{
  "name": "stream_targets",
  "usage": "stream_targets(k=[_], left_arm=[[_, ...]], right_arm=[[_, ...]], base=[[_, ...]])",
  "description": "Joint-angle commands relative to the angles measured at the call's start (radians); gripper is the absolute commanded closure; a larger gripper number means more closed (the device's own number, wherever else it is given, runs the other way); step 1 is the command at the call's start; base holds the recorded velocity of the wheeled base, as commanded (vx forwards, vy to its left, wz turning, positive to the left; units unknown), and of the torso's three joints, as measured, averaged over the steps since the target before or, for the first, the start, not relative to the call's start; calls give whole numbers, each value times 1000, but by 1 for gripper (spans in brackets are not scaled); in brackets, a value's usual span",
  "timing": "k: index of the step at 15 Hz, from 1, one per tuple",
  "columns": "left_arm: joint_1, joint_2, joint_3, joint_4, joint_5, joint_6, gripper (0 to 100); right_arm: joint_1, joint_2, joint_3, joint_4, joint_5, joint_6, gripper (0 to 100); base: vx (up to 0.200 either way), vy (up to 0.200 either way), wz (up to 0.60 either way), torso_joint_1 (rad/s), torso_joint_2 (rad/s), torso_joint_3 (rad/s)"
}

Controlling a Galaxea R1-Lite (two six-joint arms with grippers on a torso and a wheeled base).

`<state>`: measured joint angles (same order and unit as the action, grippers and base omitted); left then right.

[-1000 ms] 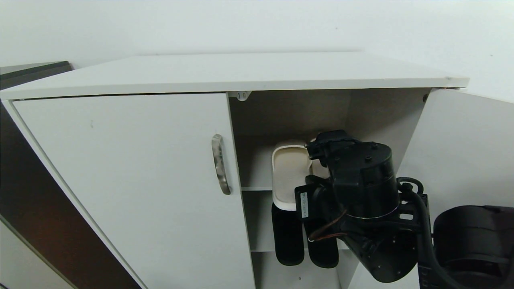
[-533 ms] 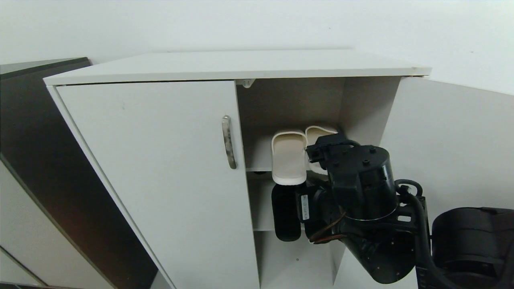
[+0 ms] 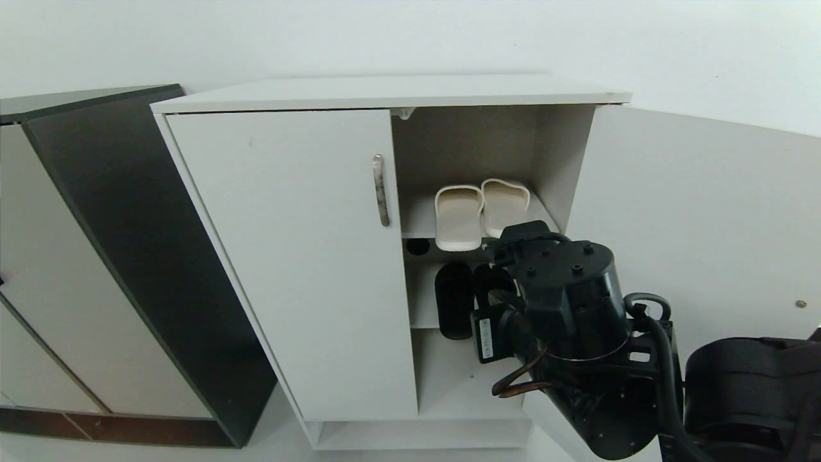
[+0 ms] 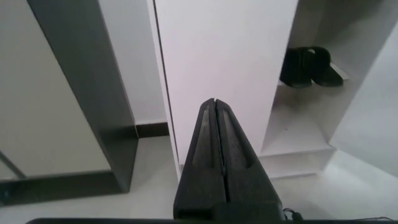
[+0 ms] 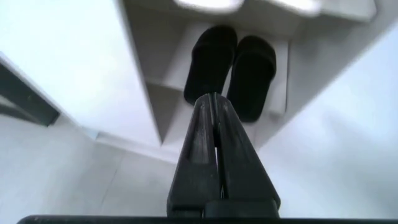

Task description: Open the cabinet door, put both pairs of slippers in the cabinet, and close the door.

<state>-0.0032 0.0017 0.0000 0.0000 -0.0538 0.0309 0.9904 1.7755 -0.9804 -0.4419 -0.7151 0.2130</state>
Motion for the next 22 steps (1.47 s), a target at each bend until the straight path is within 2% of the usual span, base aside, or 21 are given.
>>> stream_targets(k=[1,8,22], left_arm=[[0,0,0,0,0,0,100],[0,0,0,0,0,0,100],[0,0,0,0,0,-2,100]], right_arm=[[-3,4,0,-1,0,2,100],[-19,-1,28,0,5,-3,100],[-42,8,28,0,23,-1,100]], base=[[-200,0,0,7,-2,2],[-200,0,0,4,2,2],[0,0,0,0,0,0]])
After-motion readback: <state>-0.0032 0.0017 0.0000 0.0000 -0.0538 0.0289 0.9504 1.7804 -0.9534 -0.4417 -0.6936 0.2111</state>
